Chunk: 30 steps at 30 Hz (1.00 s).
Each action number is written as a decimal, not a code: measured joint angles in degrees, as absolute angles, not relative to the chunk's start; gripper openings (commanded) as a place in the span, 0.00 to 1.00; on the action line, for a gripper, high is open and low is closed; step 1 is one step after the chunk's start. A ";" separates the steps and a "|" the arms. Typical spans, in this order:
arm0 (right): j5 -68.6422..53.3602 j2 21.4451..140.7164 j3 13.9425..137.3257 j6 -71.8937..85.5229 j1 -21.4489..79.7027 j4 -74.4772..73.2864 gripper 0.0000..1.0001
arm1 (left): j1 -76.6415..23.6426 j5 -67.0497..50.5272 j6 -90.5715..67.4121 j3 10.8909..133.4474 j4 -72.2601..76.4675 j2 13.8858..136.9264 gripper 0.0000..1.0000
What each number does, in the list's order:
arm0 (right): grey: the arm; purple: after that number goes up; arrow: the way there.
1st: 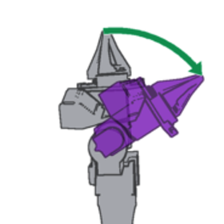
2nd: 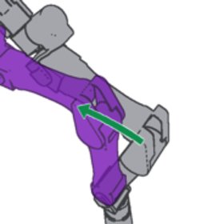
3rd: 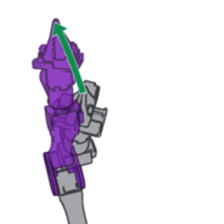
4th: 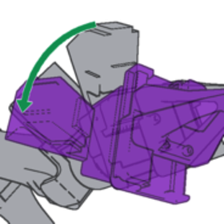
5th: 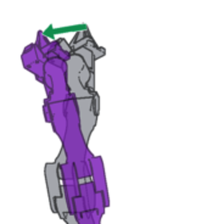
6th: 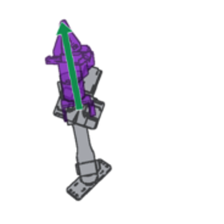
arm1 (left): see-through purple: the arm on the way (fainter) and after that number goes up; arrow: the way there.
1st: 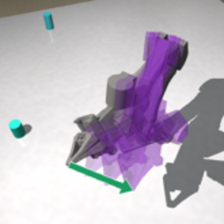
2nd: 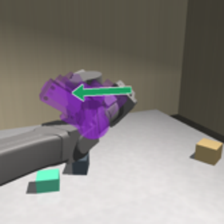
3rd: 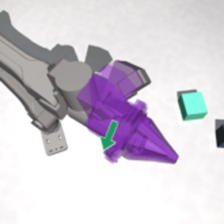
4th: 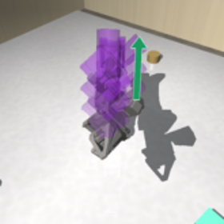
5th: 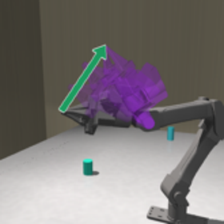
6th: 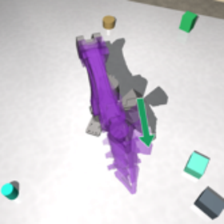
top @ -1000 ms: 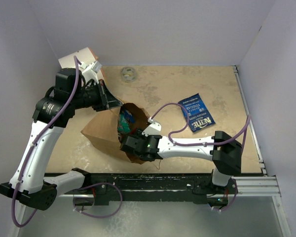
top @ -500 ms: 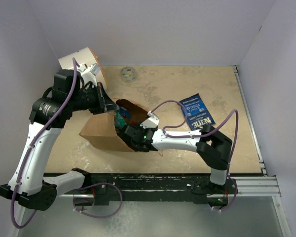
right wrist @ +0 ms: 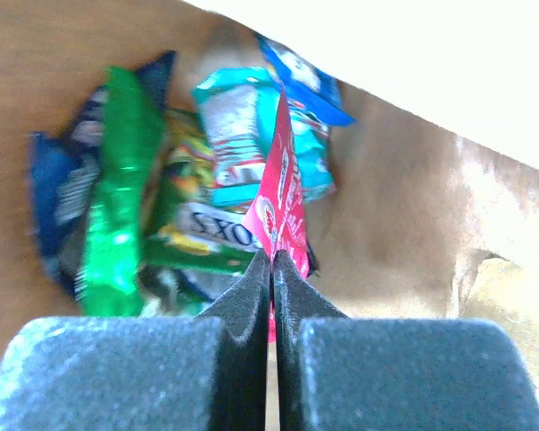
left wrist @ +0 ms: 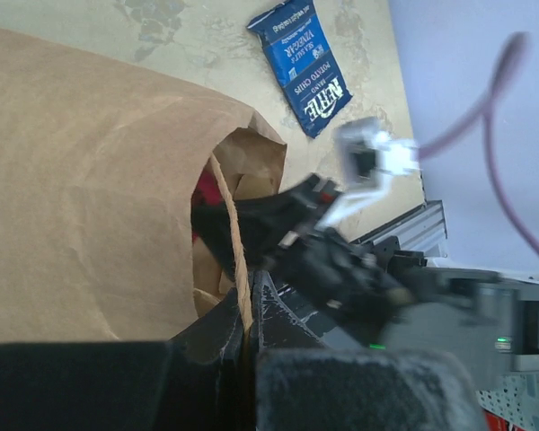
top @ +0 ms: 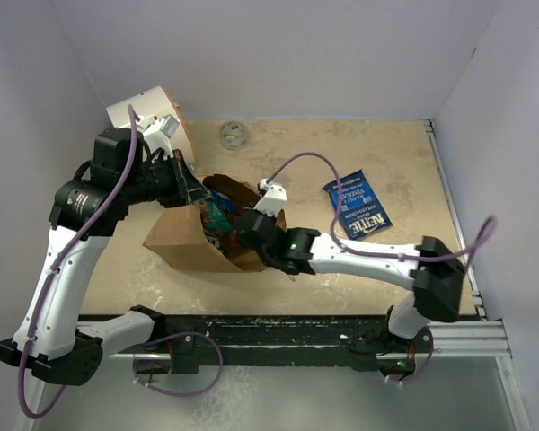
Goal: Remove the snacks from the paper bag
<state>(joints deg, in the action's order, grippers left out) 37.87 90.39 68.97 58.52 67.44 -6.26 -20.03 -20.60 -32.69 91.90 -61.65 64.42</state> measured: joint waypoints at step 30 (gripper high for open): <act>36.69 57.54 76.29 33.78 58.35 -24.82 0.00 | -20.03 -19.81 -32.05 90.26 -59.22 66.22 0.00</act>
<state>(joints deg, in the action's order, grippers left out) 36.69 57.54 76.29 33.78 58.35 -24.82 -20.03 -19.81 -32.05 90.26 -59.22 66.22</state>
